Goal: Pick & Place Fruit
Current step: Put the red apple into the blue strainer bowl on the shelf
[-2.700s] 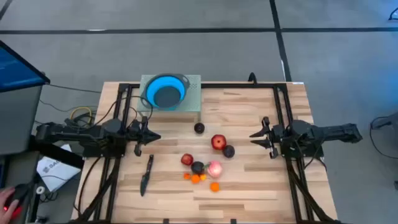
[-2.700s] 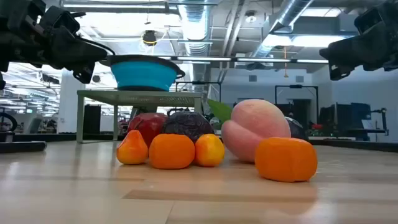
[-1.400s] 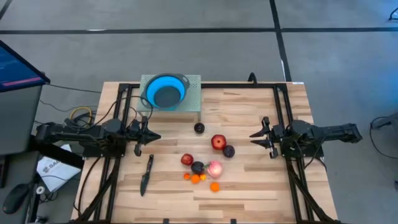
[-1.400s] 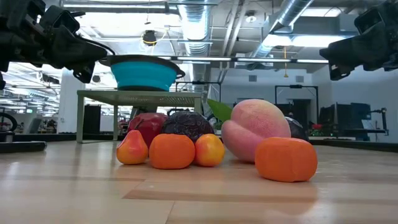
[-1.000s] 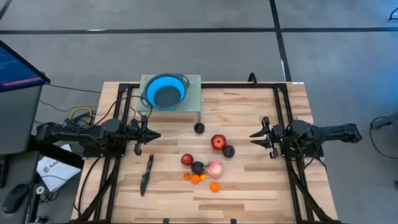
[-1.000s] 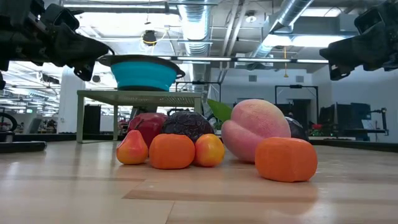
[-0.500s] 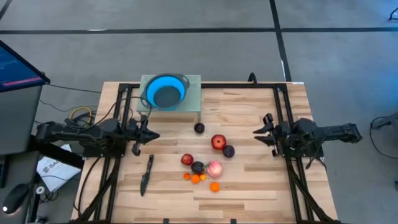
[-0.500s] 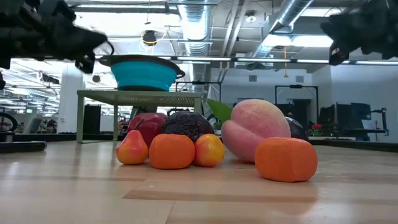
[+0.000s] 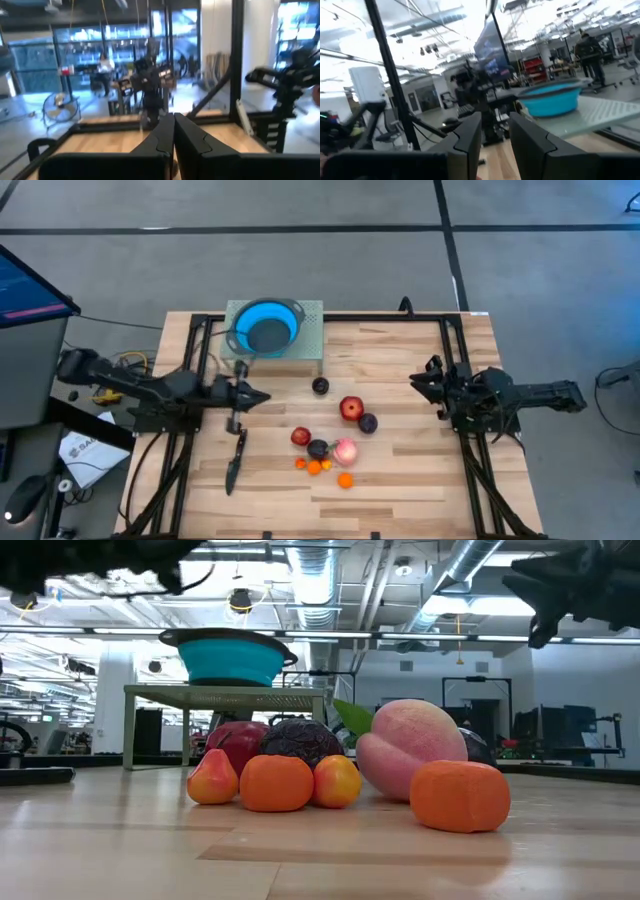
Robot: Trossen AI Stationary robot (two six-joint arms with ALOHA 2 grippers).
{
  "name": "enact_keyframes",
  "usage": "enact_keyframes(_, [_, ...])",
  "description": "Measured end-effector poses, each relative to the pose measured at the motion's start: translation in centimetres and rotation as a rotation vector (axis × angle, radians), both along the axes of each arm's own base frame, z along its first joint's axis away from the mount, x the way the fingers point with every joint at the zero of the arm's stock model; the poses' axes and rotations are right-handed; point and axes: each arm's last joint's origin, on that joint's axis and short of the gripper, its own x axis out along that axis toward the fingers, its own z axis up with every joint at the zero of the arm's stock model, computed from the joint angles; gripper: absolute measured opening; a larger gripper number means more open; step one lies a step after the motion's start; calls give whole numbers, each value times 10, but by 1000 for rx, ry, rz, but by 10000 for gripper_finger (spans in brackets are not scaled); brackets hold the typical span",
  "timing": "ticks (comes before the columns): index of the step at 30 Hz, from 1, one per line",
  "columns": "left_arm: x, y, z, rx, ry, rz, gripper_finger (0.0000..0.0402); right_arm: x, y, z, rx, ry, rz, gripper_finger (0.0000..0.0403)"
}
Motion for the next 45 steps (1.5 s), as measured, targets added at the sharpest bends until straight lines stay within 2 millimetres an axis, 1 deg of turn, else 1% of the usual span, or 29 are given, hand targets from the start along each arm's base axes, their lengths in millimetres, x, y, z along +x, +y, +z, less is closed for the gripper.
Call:
enact_keyframes(3, [24,-8,3,14,59,-12,3,4,-1,-4,5,47,-26,95])
enact_keyframes(5, [36,-12,2,22,94,-20,8,7,-1,-7,7,81,-42,95])
enact_keyframes(9, [52,-23,2,36,147,-35,34,12,0,-10,6,117,-44,95])
enact_keyframes(12, [56,-31,0,85,210,-19,67,15,0,-11,24,133,-40,95])
enact_keyframes(14, [58,-36,2,114,218,-5,94,17,0,-12,42,146,-36,95])
enact_keyframes(20, [59,-40,3,119,232,-27,183,20,0,-14,53,163,-34,95])
enact_keyframes(24, [58,-40,-3,87,287,-46,240,21,0,-15,53,167,-34,95])
enact_keyframes(28, [61,-43,-16,53,380,-55,281,21,0,-15,52,167,-34,95])
enact_keyframes(31, [61,-50,-29,81,466,-91,295,21,0,-15,52,168,-34,95])
enact_keyframes(34, [62,-59,-40,102,519,-119,299,21,0,-15,52,168,-34,95])
enact_keyframes(39, [66,-67,-58,66,590,-89,299,21,0,-15,52,169,-34,95])
enact_keyframes(45, [82,-74,-71,94,646,-78,299,21,0,-15,52,169,-34,95])
